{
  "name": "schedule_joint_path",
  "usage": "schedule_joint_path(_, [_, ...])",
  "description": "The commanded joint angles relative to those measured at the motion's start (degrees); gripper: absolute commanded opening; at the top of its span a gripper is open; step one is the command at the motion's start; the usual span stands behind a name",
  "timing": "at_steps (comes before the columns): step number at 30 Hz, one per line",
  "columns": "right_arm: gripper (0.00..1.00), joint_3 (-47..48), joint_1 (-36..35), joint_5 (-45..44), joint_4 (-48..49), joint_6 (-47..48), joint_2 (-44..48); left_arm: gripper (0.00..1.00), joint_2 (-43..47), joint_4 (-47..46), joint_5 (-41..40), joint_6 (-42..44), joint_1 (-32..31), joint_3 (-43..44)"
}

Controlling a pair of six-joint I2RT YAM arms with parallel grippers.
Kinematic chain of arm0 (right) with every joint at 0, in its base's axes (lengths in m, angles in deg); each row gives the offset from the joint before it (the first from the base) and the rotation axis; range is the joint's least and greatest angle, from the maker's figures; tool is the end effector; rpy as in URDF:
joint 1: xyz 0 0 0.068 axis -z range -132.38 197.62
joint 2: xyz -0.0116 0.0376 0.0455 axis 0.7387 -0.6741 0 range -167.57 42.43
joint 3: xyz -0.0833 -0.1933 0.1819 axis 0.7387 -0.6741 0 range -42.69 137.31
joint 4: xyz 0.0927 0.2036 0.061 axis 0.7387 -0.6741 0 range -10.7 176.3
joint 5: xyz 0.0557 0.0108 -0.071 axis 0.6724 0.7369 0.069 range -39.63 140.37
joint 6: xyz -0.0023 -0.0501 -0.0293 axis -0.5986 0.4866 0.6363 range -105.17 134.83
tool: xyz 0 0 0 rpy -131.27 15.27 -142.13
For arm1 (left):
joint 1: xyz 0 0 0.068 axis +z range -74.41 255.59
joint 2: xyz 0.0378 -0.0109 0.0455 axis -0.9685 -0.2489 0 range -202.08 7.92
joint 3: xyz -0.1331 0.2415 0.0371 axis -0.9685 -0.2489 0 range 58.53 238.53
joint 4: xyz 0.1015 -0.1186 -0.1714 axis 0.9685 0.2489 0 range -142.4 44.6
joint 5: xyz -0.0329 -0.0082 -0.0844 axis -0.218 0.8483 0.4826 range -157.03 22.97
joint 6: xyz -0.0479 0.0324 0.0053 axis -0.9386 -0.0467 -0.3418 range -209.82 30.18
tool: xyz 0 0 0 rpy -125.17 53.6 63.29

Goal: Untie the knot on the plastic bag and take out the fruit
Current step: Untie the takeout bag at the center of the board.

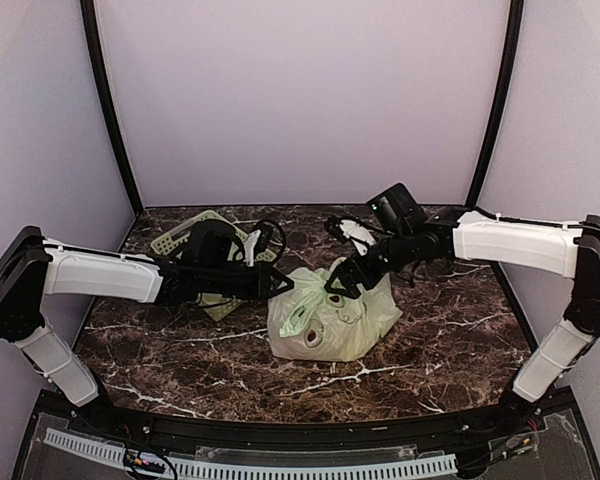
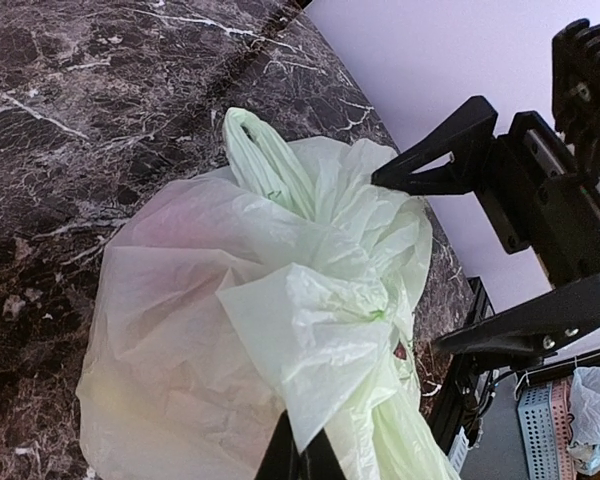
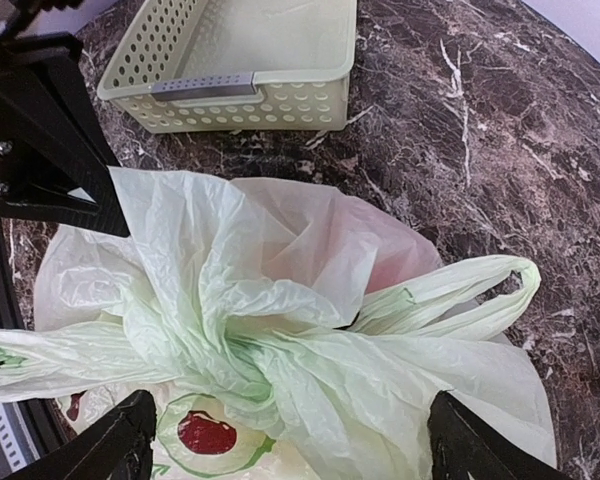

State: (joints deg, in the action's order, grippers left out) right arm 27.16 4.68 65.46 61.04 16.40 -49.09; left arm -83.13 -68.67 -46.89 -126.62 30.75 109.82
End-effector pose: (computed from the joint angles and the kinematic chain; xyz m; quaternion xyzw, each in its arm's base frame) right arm 0.2308 0.2296 0.2766 -0.3938 0.8352 0.2428 0.2972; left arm 0.2245 -0.2434 0.2478 0.1534 0.8147 -0.4635 0.3130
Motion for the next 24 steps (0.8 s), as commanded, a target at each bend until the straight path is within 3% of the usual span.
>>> schedule_joint_path(1, [0.92, -1.1, -1.5, -5.4, 1.2, 0.1, -2.6, 0.01, 1.4, 1.5, 0.3, 0.8, 0.3, 1.5])
schedule_joint_path(7, [0.92, -2.5, -2.1, -10.3, 3.1, -1.5, -2.8, 0.01, 1.6, 2.0, 0.0, 0.9, 0.3, 1.4])
schedule_joint_path(14, [0.82, -3.7, -2.1, -14.3, 5.1, -3.9, -2.2, 0.01, 1.7, 2.3, -0.1, 1.0, 0.3, 1.4])
schedule_joint_path(19, [0.64, -4.6, -2.1, -13.3, 6.4, -4.0, -1.6, 0.01, 1.7, 3.0, 0.0, 1.3, 0.3, 1.6])
schedule_joint_path(24, [0.32, -5.5, -2.1, -12.7, 7.5, -4.3, -0.4, 0.01, 2.3, 4.5, -0.4, 2.2, 0.3, 2.0])
